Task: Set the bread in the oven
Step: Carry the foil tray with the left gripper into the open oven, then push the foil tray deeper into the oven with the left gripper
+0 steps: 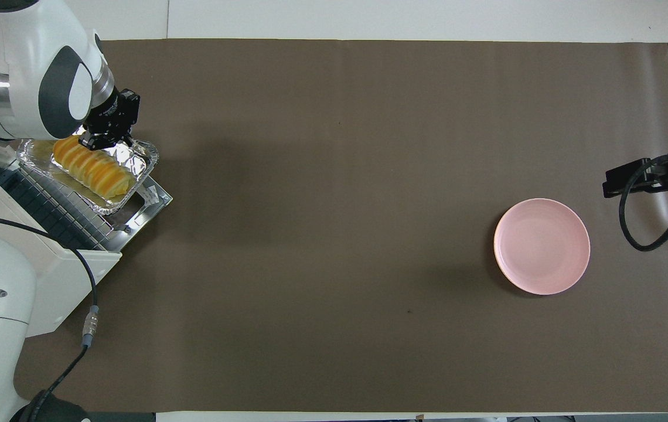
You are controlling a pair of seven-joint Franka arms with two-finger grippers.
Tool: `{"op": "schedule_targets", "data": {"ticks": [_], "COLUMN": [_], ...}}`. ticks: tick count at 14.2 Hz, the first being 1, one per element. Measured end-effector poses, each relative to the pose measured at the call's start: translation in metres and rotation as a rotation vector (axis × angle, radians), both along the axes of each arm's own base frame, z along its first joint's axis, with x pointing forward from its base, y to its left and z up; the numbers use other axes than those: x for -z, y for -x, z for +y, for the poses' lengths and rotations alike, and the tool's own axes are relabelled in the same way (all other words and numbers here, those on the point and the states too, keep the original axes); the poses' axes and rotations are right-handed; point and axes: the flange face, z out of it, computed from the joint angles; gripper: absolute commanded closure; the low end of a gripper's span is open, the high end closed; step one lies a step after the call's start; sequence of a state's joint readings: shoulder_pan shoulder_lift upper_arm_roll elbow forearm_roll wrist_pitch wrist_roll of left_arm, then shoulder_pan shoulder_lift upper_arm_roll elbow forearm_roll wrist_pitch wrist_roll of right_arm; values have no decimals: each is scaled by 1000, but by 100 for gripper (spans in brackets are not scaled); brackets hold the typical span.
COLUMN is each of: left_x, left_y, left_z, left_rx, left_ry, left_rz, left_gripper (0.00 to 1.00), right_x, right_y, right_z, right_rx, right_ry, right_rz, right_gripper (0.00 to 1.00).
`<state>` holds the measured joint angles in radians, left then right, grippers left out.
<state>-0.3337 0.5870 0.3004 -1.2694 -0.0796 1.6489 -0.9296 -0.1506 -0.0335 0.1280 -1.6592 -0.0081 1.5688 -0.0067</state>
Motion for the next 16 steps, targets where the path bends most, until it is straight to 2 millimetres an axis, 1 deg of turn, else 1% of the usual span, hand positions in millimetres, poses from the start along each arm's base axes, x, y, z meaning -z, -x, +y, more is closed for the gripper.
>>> {"op": "schedule_targets", "data": {"ticks": [2, 4, 8, 13, 16], "left_x": [-10, -15, -13, 0, 5], "left_y": [0, 0, 0, 6, 11], "left_z": [19, 31, 36, 44, 55], "left_rx": [-5, -8, -14, -20, 2], "left_ry": [24, 32, 32, 35, 45], "left_rz": [-8, -12, -7, 17, 30], "left_gripper": [100, 100, 100, 100, 100], "right_x": [0, 0, 0, 0, 0], "right_y": [0, 0, 0, 0, 0], "right_z": [0, 0, 0, 0, 0], "right_rx": [0, 0, 0, 0, 0], "right_ry": [0, 0, 0, 0, 0], "right_rz": [0, 0, 0, 0, 0], "right_gripper": [0, 0, 0, 0, 0]}}
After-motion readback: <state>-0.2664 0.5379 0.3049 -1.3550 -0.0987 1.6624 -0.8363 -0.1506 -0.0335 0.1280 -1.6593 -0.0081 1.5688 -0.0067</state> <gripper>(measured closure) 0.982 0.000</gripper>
